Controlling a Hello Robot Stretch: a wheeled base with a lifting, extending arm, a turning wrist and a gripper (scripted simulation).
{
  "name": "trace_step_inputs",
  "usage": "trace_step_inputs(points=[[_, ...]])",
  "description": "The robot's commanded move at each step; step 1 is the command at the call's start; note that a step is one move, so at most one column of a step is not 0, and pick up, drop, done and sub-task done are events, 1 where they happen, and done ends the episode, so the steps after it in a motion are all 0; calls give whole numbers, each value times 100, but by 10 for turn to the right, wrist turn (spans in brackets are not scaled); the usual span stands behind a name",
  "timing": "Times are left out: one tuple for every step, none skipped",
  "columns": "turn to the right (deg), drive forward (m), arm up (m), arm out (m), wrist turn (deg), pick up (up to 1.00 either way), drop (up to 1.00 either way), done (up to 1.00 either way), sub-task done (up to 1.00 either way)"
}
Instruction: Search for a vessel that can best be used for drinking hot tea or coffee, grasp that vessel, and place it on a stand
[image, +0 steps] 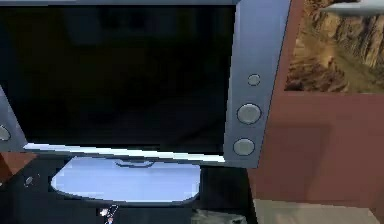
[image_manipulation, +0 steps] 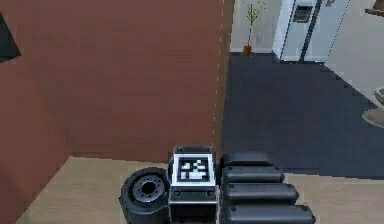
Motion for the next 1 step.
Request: trace_step_inputs(points=[[-450, 0, 0, 0, 0, 0, 0, 0, 0]])
